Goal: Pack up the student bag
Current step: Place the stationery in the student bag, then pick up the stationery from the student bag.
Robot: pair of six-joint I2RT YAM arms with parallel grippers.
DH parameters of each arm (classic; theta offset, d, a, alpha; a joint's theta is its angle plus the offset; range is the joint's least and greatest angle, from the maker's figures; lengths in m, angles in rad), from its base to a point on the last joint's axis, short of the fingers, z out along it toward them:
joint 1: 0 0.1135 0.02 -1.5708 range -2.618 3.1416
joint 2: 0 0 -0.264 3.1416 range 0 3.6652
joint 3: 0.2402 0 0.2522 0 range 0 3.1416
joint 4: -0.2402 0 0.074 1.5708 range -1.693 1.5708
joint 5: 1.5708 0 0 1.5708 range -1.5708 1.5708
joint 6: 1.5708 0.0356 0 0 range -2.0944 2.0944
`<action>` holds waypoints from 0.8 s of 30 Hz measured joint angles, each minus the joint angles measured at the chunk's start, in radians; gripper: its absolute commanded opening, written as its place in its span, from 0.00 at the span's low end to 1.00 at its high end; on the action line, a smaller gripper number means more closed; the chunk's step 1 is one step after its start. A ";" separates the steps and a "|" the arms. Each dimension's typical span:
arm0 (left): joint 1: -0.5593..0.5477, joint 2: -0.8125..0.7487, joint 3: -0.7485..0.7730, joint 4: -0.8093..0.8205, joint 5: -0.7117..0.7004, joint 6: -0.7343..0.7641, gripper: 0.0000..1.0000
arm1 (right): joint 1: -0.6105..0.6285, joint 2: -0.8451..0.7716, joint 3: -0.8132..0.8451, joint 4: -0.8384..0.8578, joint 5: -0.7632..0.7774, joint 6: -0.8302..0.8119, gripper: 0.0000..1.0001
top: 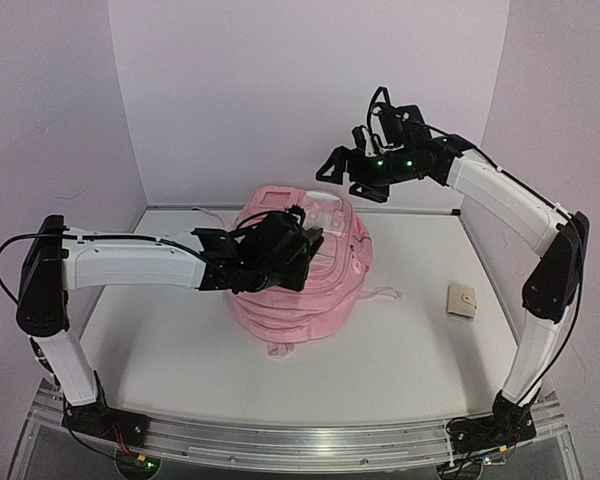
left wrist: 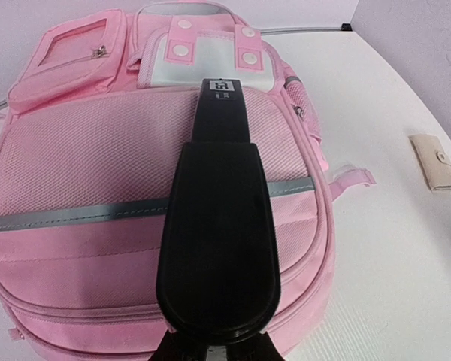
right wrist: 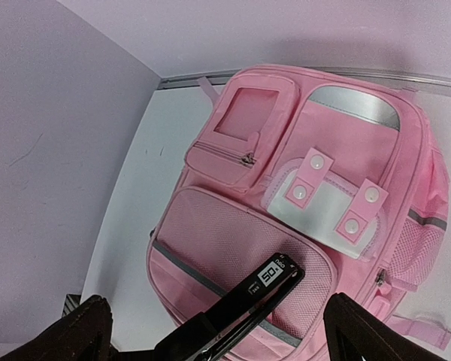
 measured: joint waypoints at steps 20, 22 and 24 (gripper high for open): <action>0.037 0.006 0.070 -0.103 0.125 -0.041 0.64 | -0.081 -0.018 -0.269 0.052 -0.347 -0.098 0.94; 0.038 0.044 0.138 -0.142 0.141 -0.039 0.63 | -0.081 -0.018 -0.291 0.050 -0.361 -0.099 0.94; 0.040 0.079 0.198 -0.194 0.158 -0.041 0.61 | -0.081 -0.018 -0.302 0.049 -0.369 -0.100 0.95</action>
